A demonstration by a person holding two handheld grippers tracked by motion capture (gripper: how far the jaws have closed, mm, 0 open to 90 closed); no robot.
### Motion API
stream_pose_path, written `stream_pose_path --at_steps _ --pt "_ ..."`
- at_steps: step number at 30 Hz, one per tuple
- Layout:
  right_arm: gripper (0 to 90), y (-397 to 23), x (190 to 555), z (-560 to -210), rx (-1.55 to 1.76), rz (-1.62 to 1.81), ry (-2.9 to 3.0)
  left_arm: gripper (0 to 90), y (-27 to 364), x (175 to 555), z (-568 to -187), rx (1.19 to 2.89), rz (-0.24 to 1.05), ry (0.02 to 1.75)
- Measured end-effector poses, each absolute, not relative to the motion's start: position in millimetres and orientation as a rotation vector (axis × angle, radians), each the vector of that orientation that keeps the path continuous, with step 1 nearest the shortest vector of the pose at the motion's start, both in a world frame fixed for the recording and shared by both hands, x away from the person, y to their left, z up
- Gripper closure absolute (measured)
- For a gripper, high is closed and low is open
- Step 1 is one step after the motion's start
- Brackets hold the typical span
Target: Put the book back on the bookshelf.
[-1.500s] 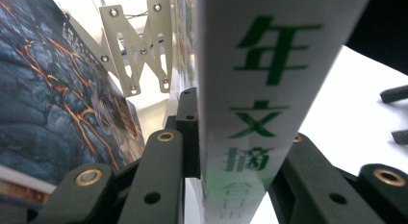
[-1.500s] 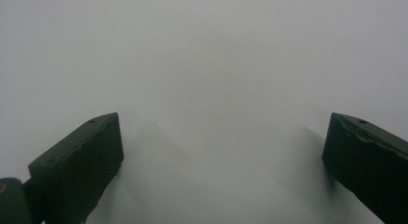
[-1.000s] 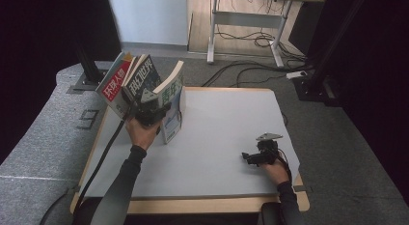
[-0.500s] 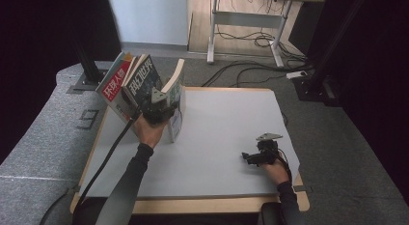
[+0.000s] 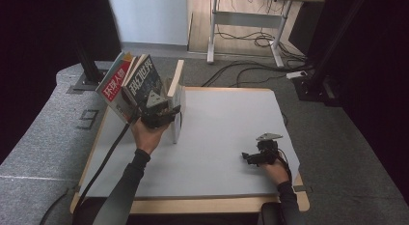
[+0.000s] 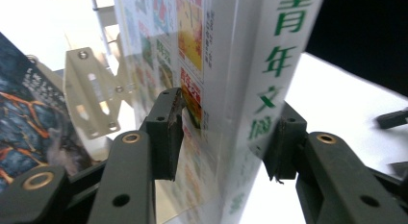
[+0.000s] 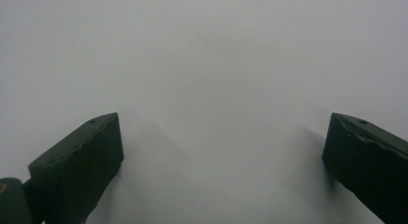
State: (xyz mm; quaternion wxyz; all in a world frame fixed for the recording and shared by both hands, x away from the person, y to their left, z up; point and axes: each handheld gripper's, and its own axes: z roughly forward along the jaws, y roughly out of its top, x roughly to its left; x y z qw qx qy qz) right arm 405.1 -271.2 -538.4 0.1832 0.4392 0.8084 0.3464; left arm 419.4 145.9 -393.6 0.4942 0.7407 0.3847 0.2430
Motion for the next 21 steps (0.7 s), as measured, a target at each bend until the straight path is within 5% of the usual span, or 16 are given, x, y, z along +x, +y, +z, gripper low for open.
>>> stream_pose_path --at_steps 21 --pt "0.0 -271.1 405.1 -538.4 1.240 0.977 2.280 65.8 143.4 416.1 -393.1 1.784 0.629 0.888"
